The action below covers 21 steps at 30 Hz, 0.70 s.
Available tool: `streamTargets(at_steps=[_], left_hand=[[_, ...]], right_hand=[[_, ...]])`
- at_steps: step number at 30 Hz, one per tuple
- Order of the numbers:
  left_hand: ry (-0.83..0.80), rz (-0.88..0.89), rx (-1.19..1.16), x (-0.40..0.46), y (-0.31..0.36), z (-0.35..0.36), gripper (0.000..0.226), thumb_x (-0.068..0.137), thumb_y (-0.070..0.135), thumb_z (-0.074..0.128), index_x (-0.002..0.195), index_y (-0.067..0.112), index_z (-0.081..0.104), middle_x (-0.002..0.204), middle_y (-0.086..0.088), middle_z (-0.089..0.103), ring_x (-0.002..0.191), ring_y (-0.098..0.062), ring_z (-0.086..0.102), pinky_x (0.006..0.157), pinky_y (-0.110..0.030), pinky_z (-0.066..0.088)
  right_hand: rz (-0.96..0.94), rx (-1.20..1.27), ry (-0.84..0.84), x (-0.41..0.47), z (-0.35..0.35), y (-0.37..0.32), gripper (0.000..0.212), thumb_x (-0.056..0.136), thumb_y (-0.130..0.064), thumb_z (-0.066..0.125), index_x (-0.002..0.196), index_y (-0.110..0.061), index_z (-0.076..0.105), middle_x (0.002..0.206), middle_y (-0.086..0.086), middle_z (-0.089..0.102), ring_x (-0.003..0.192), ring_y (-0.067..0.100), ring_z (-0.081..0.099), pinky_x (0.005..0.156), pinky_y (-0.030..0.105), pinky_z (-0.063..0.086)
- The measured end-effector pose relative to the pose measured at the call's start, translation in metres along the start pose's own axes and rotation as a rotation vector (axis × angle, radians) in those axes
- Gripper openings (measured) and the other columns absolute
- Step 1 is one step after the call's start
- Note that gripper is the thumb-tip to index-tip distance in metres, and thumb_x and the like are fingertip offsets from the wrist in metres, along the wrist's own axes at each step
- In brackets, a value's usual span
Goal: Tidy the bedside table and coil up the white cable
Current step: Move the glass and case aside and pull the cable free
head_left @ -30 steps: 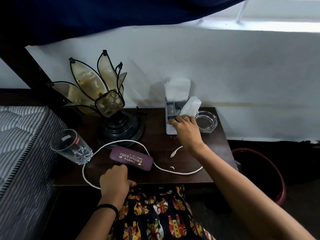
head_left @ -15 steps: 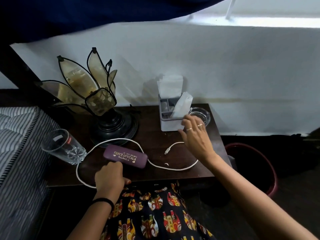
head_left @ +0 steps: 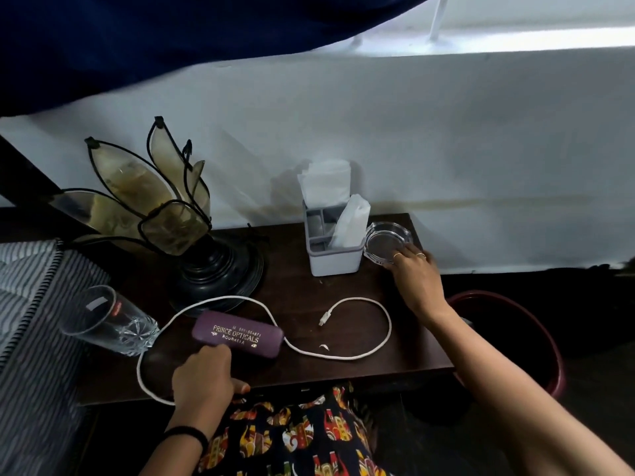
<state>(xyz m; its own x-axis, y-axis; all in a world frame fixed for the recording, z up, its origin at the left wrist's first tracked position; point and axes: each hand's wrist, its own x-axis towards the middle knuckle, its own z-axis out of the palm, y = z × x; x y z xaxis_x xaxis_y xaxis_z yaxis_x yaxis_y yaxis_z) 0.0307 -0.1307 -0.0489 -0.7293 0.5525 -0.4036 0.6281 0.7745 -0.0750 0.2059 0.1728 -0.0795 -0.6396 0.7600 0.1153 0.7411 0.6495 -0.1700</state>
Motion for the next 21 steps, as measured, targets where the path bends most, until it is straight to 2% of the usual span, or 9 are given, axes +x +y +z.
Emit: streamTargets(at_steps=[5, 10, 12, 15, 18, 21], left_hand=[[-0.012, -0.004, 0.009, 0.0, 0.002, -0.003, 0.043, 0.07, 0.05, 0.074, 0.094, 0.022, 0.051, 0.107, 0.002, 0.059, 0.103, -0.018, 0.059, 0.074, -0.029, 0.042], [-0.011, -0.019, -0.006, -0.001, 0.001, -0.002, 0.044, 0.069, 0.048, 0.075, 0.095, 0.02, 0.053, 0.108, 0.001, 0.061, 0.102, -0.019, 0.06, 0.076, -0.031, 0.044], [-0.01, -0.006, -0.024, -0.003, 0.001, -0.003, 0.043, 0.069, 0.045, 0.076, 0.096, 0.019, 0.055, 0.108, 0.0, 0.061, 0.103, -0.021, 0.06, 0.078, -0.032, 0.045], [-0.007, 0.008, -0.045, -0.005, -0.003, -0.004, 0.041, 0.068, 0.043, 0.078, 0.093, 0.017, 0.058, 0.105, -0.003, 0.064, 0.101, -0.024, 0.061, 0.077, -0.033, 0.045], [0.074, 0.083, -0.003, -0.006, -0.011, 0.001, 0.042, 0.071, 0.048, 0.073, 0.095, 0.016, 0.059, 0.102, -0.006, 0.064, 0.097, -0.027, 0.062, 0.075, -0.034, 0.046], [0.11, 0.193, 0.056, -0.014, -0.021, 0.01, 0.038, 0.081, 0.044, 0.065, 0.102, 0.013, 0.059, 0.104, -0.01, 0.065, 0.097, -0.031, 0.062, 0.074, -0.036, 0.048]], right_hand=[[-0.017, 0.019, 0.03, 0.005, 0.003, 0.009, 0.019, 0.094, -0.024, 0.053, 0.103, -0.013, 0.066, 0.122, 0.007, 0.065, 0.132, 0.023, 0.044, 0.105, 0.042, 0.03], [-0.031, -0.01, 0.029, 0.008, 0.0, 0.009, 0.018, 0.091, -0.021, 0.056, 0.1, -0.008, 0.066, 0.118, 0.011, 0.065, 0.124, 0.028, 0.051, 0.101, 0.042, 0.034], [-0.036, -0.013, 0.016, 0.002, -0.009, 0.001, 0.024, 0.09, -0.022, 0.059, 0.107, -0.006, 0.063, 0.124, 0.014, 0.061, 0.119, 0.033, 0.054, 0.101, 0.045, 0.035], [-0.122, 0.105, 0.167, -0.024, -0.024, -0.027, 0.032, 0.089, -0.021, 0.06, 0.118, -0.006, 0.058, 0.127, 0.015, 0.059, 0.109, 0.038, 0.059, 0.091, 0.047, 0.044], [-0.242, 0.271, 0.331, -0.068, -0.036, -0.07, 0.026, 0.091, -0.026, 0.051, 0.112, -0.012, 0.059, 0.115, 0.01, 0.065, 0.104, 0.03, 0.06, 0.084, 0.041, 0.047], [-0.36, 0.361, 0.29, -0.093, -0.044, -0.117, 0.025, 0.09, -0.025, 0.05, 0.107, -0.012, 0.062, 0.11, 0.007, 0.066, 0.103, 0.024, 0.058, 0.085, 0.035, 0.043]])
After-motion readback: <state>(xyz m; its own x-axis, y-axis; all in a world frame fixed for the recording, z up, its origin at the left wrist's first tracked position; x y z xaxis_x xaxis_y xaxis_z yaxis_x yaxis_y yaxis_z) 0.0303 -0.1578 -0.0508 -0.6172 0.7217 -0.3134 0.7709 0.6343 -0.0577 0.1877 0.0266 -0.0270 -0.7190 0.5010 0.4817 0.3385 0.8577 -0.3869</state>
